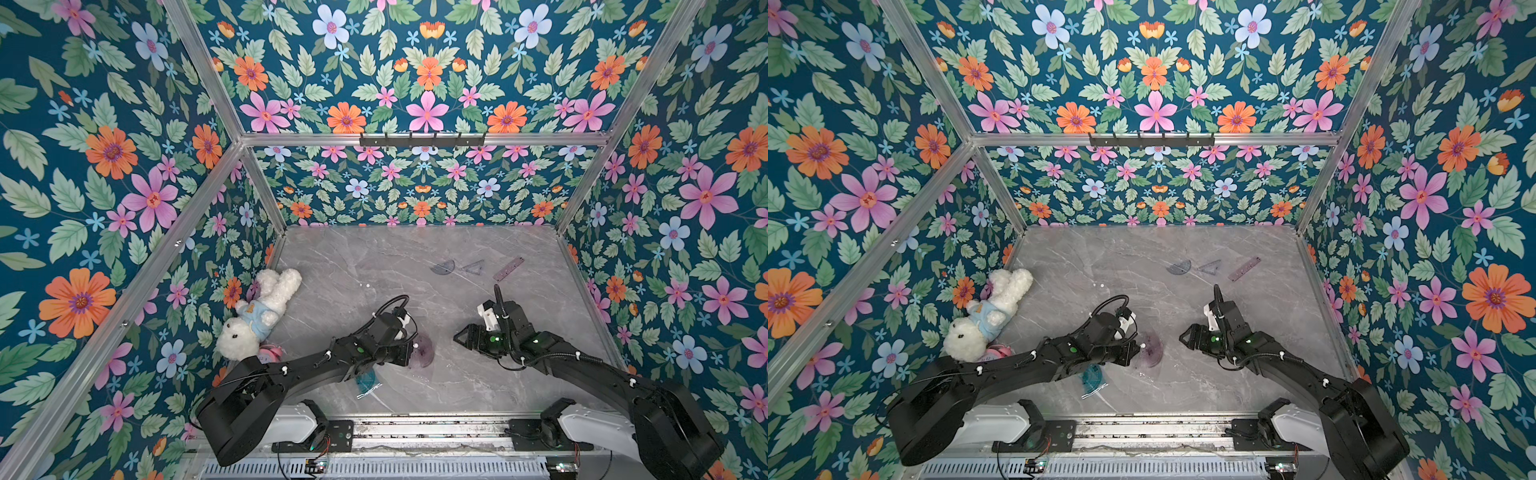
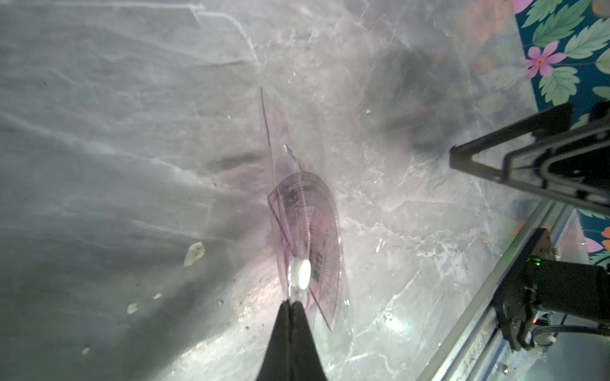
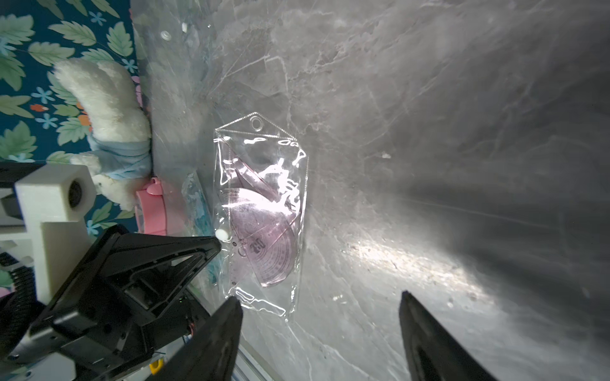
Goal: Open the ruler set and take out the ruler
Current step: Pick up the ruler set bag from the center of the board.
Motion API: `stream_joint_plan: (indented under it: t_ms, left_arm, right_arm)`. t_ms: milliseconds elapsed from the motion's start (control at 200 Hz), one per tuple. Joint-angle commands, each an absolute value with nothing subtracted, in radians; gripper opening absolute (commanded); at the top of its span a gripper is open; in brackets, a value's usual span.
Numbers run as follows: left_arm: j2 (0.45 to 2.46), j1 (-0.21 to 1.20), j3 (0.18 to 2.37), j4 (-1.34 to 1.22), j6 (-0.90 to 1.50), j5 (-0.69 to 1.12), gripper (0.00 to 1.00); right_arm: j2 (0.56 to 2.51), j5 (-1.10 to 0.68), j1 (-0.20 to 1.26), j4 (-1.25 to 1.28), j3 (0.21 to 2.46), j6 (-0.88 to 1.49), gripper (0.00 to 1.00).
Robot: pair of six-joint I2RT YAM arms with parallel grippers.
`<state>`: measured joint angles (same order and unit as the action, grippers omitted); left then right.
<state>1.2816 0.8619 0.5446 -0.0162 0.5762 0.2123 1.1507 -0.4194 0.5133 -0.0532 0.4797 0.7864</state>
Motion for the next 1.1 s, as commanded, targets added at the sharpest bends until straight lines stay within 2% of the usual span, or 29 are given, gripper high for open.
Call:
stream_joint_plan:
  t_ms: [0,505,780,950,1095]
  left_arm:
    - [1.253,0.861,0.563,-0.046,0.575,0.182,0.0]
    - [1.164,0.852,0.676,-0.1,0.454,0.215,0.0]
    - [1.11,0.777,0.71,-0.247,0.424,0.378,0.0]
    - [1.127,0.722,0.727,-0.359,0.47,0.53,0.0]
    - [1.15,0.718,0.735,-0.397,0.482,0.584,0.0]
  right_arm:
    - [1.142,-0.458,0.515,0.089,0.459,0.84,0.77]
    - [1.052,-0.549,0.494,0.334,0.434,0.88,0.77]
    - [1.07,-0.755,0.318,0.662,0.399,1.029,0.79]
    - [1.126,-0.835,0.3,0.808,0.423,1.065,0.8]
    - [1.206,-0.873,0.3,1.003,0.423,1.126,0.8]
